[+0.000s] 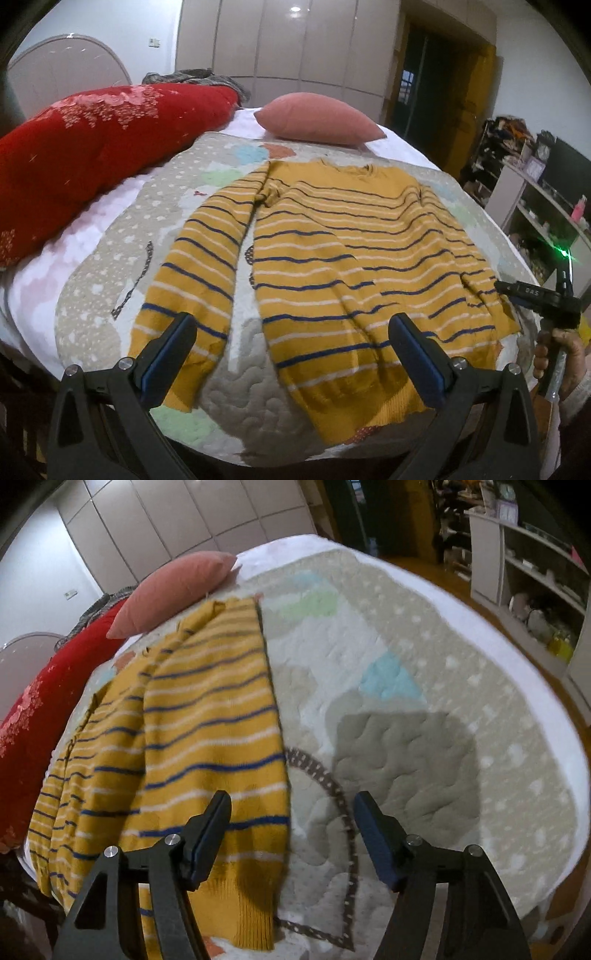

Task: Fold small clothes
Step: 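Grasp the striped sleeve with the right gripper and lift it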

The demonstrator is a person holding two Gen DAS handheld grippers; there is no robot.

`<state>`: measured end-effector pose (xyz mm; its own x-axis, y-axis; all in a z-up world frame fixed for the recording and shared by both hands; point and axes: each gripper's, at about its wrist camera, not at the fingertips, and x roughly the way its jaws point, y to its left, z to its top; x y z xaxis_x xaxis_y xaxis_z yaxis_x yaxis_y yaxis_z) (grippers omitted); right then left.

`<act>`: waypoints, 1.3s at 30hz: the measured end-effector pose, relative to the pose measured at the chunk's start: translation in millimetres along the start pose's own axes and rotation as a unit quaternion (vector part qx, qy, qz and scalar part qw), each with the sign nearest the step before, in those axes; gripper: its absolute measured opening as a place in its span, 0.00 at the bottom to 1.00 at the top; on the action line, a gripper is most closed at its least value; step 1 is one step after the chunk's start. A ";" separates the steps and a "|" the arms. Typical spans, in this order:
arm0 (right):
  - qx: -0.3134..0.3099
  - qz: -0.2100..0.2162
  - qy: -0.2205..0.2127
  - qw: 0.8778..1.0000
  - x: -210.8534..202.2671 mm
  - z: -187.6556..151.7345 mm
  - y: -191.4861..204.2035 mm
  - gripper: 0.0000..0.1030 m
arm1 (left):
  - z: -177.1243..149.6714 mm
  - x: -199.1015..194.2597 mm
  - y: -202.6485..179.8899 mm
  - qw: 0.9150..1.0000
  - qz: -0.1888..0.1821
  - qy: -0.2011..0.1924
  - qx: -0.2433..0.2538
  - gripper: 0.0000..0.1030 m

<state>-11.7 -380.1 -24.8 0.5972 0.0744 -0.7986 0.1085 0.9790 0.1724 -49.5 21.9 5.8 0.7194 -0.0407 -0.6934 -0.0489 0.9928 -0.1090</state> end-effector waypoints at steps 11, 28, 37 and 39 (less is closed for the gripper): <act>0.040 0.089 0.000 0.995 -5.3 16.6 3.9 0.07 | 12.2 8.9 -2.3 1.000 0.014 0.001 0.004 1.00; 0.057 -0.115 -0.106 0.986 -79.4 27.7 -35.4 0.54 | 14.8 36.4 86.8 0.994 0.084 0.003 -0.067 1.00; -0.004 -0.064 -0.053 0.997 -53.8 -15.2 30.1 0.59 | 13.2 105.9 109.7 0.995 0.045 0.081 -0.022 0.88; -0.008 -0.060 -0.035 0.998 -46.8 -23.9 37.6 0.59 | 19.9 103.2 106.8 0.996 0.040 0.078 -0.006 0.31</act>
<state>-54.5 -342.2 5.3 0.6348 -0.0556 -0.7707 0.1700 0.9830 0.0691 33.3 125.9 -63.2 0.5962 0.0204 -0.8026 -0.1099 0.9923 -0.0564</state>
